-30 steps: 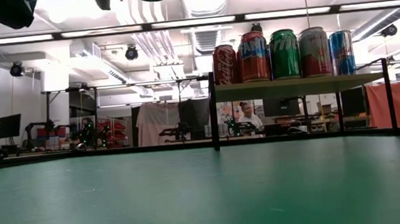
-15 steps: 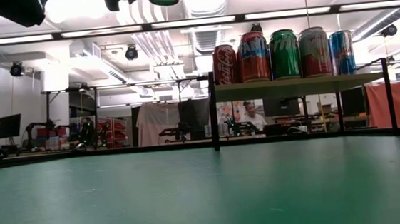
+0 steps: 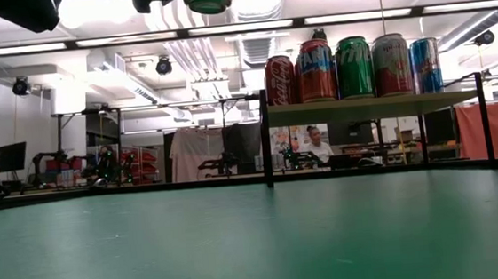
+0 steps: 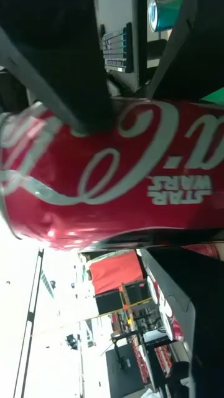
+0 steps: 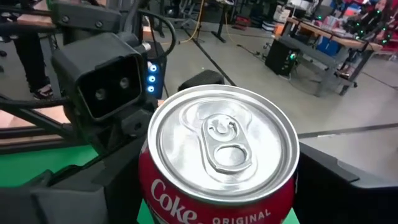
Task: Place canned beverage on shelf
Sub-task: Put the red-white soda can on the shelf aligned with the other red-white soda cans
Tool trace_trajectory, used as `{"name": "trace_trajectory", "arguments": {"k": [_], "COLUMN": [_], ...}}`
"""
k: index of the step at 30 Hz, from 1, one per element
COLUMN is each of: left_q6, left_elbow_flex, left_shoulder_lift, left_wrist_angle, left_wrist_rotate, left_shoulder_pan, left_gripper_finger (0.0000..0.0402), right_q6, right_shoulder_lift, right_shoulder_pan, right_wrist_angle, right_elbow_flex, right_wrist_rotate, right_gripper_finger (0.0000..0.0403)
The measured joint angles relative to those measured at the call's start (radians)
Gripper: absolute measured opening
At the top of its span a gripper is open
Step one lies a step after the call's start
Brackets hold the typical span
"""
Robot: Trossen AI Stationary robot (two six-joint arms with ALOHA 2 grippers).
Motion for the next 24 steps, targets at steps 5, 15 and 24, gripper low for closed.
{"name": "trace_trajectory", "arguments": {"k": [5, 15, 24], "left_q6": [-0.002, -0.004, 0.037], "left_elbow_flex": [0.004, 0.004, 0.003], "left_shoulder_lift": [-0.001, -0.001, -0.001], "left_wrist_angle": [-0.025, -0.032, -0.042], "left_wrist_rotate": [-0.001, -0.036, -0.116], "left_shoulder_pan": [0.001, 0.004, 0.005], "left_gripper_finger": [0.0335, 0.0338, 0.0338], "right_q6": [0.001, 0.021, 0.023], "right_shoulder_lift": [-0.005, -0.02, -0.027], "right_shoulder_pan": [-0.012, -0.029, -0.044], "right_wrist_angle": [-0.037, -0.149, -0.293], "right_elbow_flex": [0.017, 0.112, 0.223], "right_wrist_rotate": [-0.001, -0.001, 0.011], "right_gripper_finger": [0.0294, 0.0294, 0.0294]}}
